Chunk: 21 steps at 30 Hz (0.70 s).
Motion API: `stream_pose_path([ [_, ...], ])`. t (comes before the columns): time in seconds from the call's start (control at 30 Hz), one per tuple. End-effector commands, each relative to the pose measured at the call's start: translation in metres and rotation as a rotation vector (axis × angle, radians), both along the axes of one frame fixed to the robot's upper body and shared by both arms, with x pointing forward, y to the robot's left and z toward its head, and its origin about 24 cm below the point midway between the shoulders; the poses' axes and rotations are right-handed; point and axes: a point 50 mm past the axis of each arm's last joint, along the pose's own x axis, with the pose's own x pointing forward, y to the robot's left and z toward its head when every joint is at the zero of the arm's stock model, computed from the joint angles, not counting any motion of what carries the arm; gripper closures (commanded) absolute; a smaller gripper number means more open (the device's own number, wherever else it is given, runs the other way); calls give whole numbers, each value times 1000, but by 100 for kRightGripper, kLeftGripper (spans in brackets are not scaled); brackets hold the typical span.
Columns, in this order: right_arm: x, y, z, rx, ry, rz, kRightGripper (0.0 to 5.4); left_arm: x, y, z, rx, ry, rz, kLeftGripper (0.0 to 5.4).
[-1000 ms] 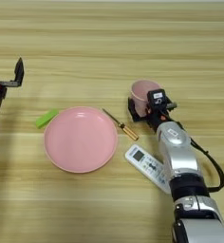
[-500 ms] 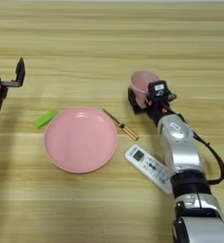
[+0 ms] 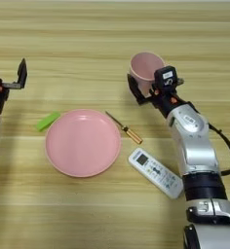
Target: Move the objects on the table
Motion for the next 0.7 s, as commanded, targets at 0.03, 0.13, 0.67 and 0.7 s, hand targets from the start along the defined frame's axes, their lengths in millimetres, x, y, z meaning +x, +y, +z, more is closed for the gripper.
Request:
stream_pose_path([
  [0.03, -8, 6, 14, -40, -47, 112, 96, -1, -6, 1, 47, -5, -64, 0],
  [0.13, -16, 9, 19, -54, -53, 206, 97, -6, -18, 5, 86, -44, -182, 0],
  [0.67, -46, 16, 29, -181, -51, 564, 97, -50, -64, 44, 321, -157, -813, 0],
  [0.7, -49, 18, 30, -184, -49, 591, 97, -55, -67, 44, 338, -150, -869, 0],
])
